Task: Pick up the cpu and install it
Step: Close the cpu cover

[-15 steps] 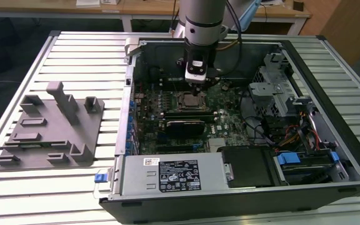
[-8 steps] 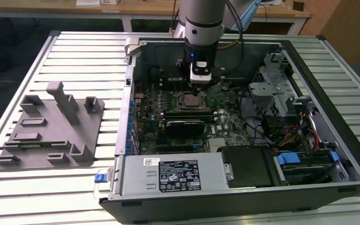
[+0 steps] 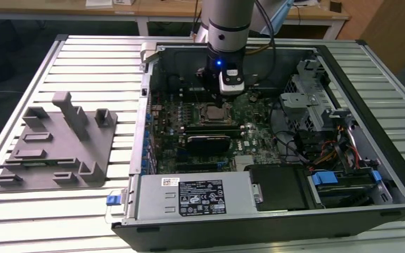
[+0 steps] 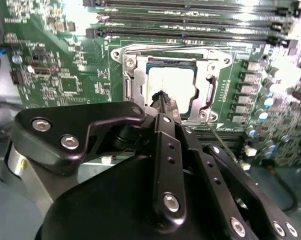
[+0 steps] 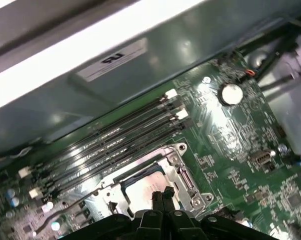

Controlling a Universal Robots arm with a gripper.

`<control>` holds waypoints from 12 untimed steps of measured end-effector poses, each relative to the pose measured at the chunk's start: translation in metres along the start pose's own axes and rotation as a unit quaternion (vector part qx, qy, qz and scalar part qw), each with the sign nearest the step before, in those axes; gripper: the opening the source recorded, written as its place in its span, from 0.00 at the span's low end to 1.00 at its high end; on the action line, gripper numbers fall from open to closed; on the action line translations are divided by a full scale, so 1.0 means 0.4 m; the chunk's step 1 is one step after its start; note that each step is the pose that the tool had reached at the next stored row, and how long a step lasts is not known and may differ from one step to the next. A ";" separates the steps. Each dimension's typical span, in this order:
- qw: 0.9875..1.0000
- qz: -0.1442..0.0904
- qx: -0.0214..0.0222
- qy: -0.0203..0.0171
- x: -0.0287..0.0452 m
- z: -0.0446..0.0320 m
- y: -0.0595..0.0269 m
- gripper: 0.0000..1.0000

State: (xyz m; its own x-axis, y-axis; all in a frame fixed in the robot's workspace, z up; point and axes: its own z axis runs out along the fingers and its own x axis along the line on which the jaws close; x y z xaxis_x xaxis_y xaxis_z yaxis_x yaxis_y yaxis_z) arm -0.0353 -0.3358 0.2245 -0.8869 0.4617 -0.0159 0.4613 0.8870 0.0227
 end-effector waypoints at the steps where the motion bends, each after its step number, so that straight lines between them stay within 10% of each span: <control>1: 1.000 -0.009 0.000 0.000 0.000 0.000 0.000 0.11; 6: 0.999 -0.054 -0.001 0.001 0.000 0.002 0.000 0.11; 12: 0.994 -0.109 0.000 0.002 0.000 0.003 0.000 0.11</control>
State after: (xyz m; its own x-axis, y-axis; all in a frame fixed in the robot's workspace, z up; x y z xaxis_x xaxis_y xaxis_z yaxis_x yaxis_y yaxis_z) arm -0.0353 -0.3358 0.2233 -0.9658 0.2588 -0.0171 0.2585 0.9658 0.0190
